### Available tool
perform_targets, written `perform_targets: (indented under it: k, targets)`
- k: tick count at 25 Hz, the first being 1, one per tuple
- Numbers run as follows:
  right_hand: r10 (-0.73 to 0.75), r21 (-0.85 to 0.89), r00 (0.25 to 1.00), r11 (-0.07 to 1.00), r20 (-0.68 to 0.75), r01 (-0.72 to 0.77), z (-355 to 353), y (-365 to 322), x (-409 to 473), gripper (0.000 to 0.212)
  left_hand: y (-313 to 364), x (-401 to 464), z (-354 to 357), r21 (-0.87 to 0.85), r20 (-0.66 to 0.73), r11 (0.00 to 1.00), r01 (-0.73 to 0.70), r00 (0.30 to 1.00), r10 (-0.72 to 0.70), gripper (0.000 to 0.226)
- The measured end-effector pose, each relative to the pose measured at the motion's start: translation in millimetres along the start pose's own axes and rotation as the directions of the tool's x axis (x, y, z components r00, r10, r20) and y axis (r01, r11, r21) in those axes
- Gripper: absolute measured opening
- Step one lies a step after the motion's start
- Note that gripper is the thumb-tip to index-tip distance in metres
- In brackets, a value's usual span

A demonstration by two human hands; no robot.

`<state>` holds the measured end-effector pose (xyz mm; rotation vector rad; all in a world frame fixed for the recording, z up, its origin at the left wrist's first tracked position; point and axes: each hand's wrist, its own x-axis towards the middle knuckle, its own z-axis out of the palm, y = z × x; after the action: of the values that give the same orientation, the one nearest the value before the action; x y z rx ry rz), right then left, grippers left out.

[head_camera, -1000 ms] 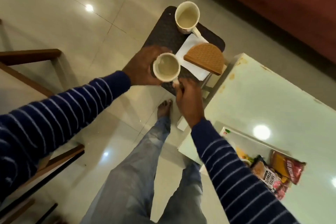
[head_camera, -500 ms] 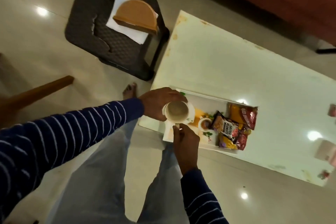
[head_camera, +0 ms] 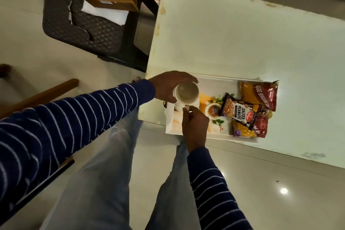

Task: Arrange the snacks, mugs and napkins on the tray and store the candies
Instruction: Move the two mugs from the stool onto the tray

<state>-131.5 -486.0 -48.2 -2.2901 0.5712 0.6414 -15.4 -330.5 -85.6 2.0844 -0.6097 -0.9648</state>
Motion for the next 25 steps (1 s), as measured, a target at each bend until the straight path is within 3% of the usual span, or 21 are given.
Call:
perform_targets:
  k: [11,15,20,25]
  targets:
    - [-0.027,0.046,0.997,0.998,-0.079,0.031,13,0,8,0.022,-9,12,-2,0.043,0.060,0.999,0.013,0.998,-0.015,0.099]
    - [-0.046,0.067,0.996,0.996,-0.074,0.051,13,-4,7,0.026,-13,8,-6,0.024,0.036,0.997,0.069,0.997,-0.070,0.112]
    - [0.051,0.107,0.960,0.994,-0.277,-0.022,-12,-11,-3,0.048,-37,-29,-31,-0.048,-0.150,0.994,0.097,0.983,-0.103,0.105]
    - [-0.090,0.115,0.949,0.985,-0.303,0.130,-20,-59,32,0.033,-76,-81,-78,-0.068,-0.441,0.979,0.194,0.874,-0.203,0.074]
